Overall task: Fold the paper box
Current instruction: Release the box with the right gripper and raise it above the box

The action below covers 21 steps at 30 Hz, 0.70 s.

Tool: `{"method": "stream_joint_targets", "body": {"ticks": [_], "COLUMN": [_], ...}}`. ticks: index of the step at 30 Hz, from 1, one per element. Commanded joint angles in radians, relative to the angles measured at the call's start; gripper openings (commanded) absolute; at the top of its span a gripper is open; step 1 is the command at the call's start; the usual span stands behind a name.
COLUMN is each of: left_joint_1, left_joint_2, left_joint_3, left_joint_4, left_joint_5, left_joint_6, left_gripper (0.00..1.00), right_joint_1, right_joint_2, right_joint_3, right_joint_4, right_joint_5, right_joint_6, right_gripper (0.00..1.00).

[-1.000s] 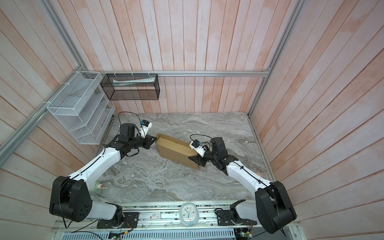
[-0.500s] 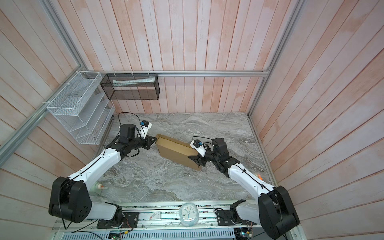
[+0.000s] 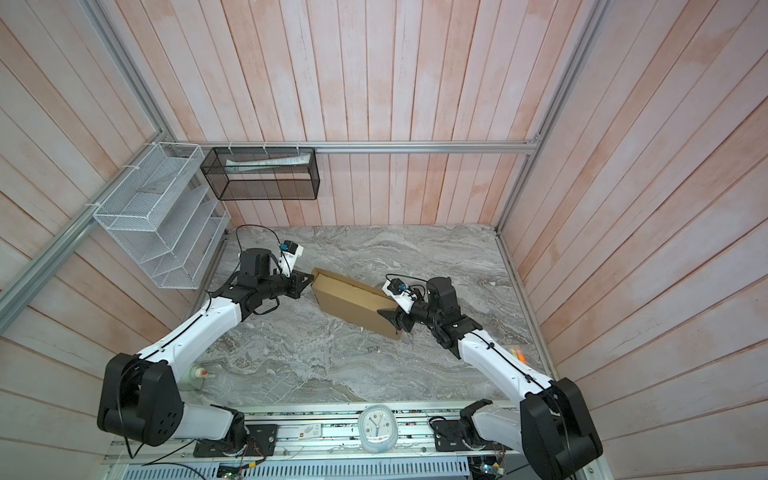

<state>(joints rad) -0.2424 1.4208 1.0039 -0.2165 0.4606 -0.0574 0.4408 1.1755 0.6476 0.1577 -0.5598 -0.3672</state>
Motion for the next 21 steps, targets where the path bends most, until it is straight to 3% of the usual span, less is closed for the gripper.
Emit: {"method": "stream_joint_targets", "body": {"ticks": [1,21], "left_joint_1": [-0.003,-0.006], "left_joint_2": [-0.004,0.034], "left_joint_3": [-0.016,0.016], "left_joint_4": [-0.004,0.011], "left_joint_5": [-0.023,-0.011], "left_joint_6": [-0.012,-0.056], "left_gripper": [0.02,0.01], "right_joint_1": [0.003,-0.005], "right_joint_2": [-0.034,-0.15], "right_joint_3": [-0.02,-0.031], "right_joint_4": [0.009,-0.007], "right_joint_5": [0.042,0.079], "right_joint_6": [0.012,0.033], "right_gripper": [0.64,0.68]}}
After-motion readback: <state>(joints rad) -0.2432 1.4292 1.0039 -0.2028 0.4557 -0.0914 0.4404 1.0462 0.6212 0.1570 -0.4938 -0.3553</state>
